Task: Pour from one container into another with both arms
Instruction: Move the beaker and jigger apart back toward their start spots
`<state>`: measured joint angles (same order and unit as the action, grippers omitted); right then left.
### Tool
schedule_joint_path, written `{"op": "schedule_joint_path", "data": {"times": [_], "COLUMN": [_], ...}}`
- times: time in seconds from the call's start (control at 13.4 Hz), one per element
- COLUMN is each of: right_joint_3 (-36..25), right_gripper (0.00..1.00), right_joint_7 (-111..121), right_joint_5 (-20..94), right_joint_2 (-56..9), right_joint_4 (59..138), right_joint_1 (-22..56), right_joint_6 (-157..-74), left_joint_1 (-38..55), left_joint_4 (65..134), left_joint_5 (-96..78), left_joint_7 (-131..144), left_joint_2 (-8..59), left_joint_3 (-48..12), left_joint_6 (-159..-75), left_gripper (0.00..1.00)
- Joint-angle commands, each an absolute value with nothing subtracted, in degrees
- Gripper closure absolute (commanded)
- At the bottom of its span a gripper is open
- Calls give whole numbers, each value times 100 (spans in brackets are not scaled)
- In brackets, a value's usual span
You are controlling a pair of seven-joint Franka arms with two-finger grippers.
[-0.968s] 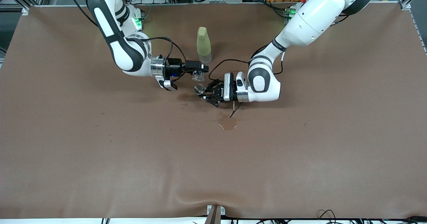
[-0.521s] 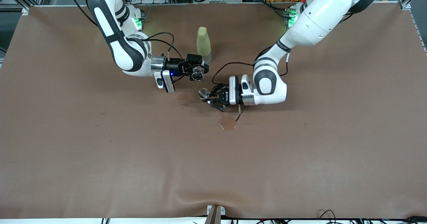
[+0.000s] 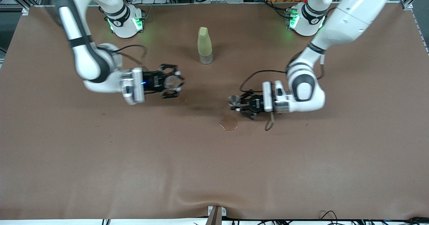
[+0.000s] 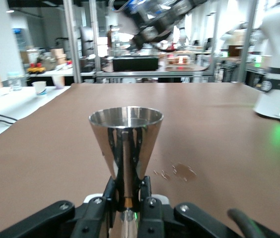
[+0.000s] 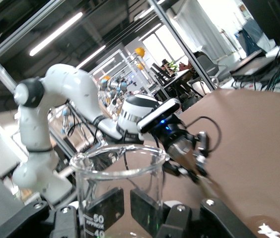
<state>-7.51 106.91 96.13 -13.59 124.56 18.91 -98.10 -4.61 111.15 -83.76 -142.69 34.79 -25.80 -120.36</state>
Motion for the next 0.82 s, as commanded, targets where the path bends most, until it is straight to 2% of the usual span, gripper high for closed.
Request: {"op": "schedule_joint_path", "data": {"times": [0.0, 0.15, 0.37, 0.74], "right_joint_3": [-659, -659, -650, -650], "right_gripper": [100, 100, 100, 100], "right_joint_7": [11397, 11898, 12864, 13902], "right_joint_5": [8425, 7676, 7138, 6645], "right_joint_2": [-1336, -1476, -1949, -2785], "right_joint_4": [12096, 11823, 11374, 10794], "right_joint_1": [830, 161, -534, -1168], "right_joint_6": [-9205, -8774, -8272, -7708], "left_joint_1": [-1385, -2010, -2906, -4541], "left_joint_4": [11469, 11557, 11584, 11637], "left_joint_5": [-7500, -6824, -6023, -4828], "left_joint_7": [-14081, -14036, -14036, -14071], "left_joint_2": [3147, 3042, 2988, 3418], "left_joint_3": [-2637, -2637, -2628, -2610], "left_joint_6": [-11130, -10628, -10153, -9581], "left_gripper": [100, 100, 100, 100]}}
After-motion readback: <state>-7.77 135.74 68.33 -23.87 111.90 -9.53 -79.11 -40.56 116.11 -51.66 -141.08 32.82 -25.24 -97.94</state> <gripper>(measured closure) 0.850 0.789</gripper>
